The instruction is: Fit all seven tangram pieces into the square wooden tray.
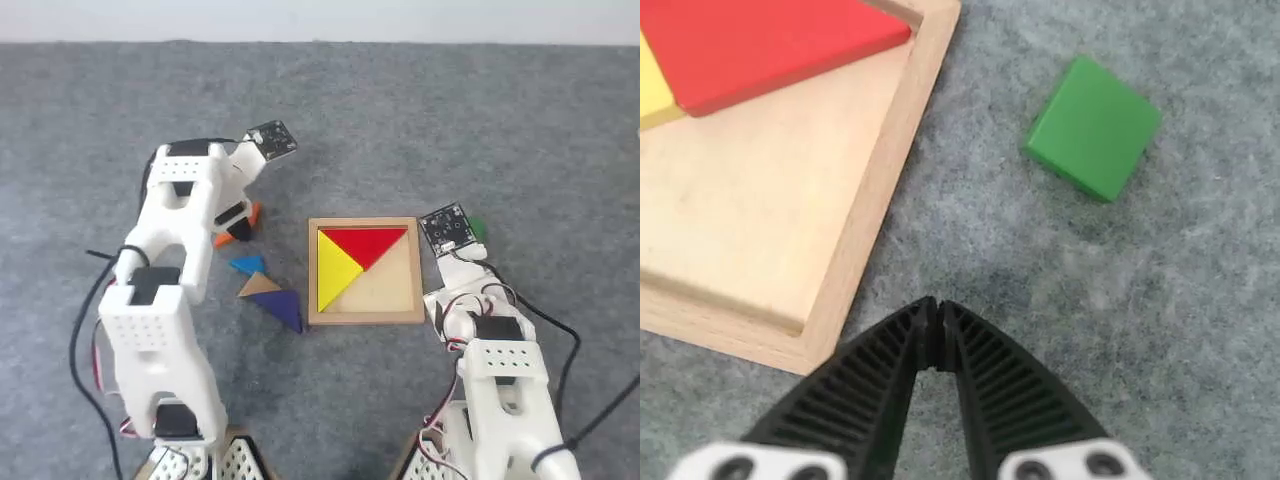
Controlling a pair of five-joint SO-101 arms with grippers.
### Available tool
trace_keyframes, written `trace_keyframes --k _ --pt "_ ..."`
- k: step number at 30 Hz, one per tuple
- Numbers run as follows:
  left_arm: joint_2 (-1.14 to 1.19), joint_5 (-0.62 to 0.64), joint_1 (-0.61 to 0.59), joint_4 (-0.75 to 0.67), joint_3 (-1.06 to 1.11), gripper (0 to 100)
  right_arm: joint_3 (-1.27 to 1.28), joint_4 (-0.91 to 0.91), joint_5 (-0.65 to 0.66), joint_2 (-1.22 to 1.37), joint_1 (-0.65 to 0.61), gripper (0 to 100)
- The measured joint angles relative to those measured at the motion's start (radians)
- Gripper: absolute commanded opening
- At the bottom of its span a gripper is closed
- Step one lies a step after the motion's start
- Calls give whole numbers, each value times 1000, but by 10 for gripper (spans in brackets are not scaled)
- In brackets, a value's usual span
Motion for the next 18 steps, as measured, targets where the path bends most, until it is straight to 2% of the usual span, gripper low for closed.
trace_keyframes --k 5,11,14,18 --pt "54 -54 -2 127 -98 62 0 0 0 0 0 6" --pt "115 -64 -5 272 -192 21 0 0 0 0 0 6" --pt "138 -5 -6 308 -238 14 0 0 0 0 0 6" --pt "170 158 -6 330 -308 14 0 0 0 0 0 6"
